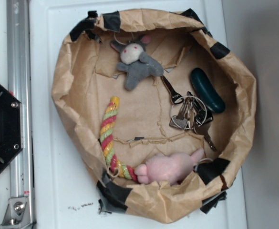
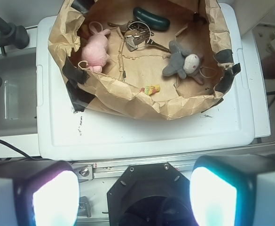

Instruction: Grab the gray animal.

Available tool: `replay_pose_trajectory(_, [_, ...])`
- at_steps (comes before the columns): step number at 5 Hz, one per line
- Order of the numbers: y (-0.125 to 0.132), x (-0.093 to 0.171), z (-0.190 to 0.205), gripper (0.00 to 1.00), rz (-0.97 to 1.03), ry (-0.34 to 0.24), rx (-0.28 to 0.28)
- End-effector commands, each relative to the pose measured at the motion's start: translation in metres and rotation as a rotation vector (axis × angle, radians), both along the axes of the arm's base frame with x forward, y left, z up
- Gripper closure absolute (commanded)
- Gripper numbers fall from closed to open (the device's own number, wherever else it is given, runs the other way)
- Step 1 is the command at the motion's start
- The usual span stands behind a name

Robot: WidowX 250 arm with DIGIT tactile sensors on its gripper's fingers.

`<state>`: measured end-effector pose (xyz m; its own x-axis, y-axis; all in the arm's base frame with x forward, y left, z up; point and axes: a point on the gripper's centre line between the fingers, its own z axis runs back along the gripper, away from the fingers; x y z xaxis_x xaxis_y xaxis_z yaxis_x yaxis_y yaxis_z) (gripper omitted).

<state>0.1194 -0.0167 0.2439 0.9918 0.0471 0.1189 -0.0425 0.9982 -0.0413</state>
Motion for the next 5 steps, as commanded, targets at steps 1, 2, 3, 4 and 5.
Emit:
replay_pose_trajectory(1, [0.0,0.0,0.0,0.0,0.0,0.0,0.0])
replay_pose_trajectory(2, [0.013,0.05,-0.018,0.0,-0.249,-0.033,0.099])
replay_pose_trajectory(3, [0.015,0.097,-0.05,0.0,-0.499,-0.014,0.149])
replay_pose_trajectory(4, [0.025,0.122,-0.071,0.0,-0.576,0.038,0.204])
replay_pose_trajectory(5, [0.055,0.138,-0.122,0.0,-0.614,0.164,0.332])
